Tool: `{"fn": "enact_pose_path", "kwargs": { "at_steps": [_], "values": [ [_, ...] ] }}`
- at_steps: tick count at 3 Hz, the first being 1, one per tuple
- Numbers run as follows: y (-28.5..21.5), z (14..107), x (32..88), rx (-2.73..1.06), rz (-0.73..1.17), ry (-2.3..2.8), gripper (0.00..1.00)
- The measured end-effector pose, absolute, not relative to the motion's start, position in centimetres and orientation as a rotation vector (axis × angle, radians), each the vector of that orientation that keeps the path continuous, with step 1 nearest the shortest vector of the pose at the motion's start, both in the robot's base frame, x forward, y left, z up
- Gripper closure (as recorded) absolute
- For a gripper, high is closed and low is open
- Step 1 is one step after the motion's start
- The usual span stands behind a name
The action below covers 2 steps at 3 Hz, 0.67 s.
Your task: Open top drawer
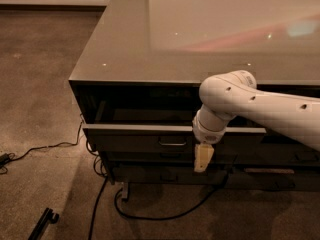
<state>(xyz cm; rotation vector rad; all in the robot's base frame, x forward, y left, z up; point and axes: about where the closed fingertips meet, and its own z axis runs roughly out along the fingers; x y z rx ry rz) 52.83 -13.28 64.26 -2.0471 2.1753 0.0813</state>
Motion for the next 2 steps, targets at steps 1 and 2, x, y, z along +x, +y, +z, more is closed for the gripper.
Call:
{"fn": "enact_pose_path", "kwargs": {
  "at_steps": [1, 2],
  "values": [
    [-13.69, 63.26, 51.27, -2.055, 0.094, 2.209, 0.38],
    [-13.78, 63.52, 51.06, -2.054, 0.094, 2.214, 0.62]
  ]
}}
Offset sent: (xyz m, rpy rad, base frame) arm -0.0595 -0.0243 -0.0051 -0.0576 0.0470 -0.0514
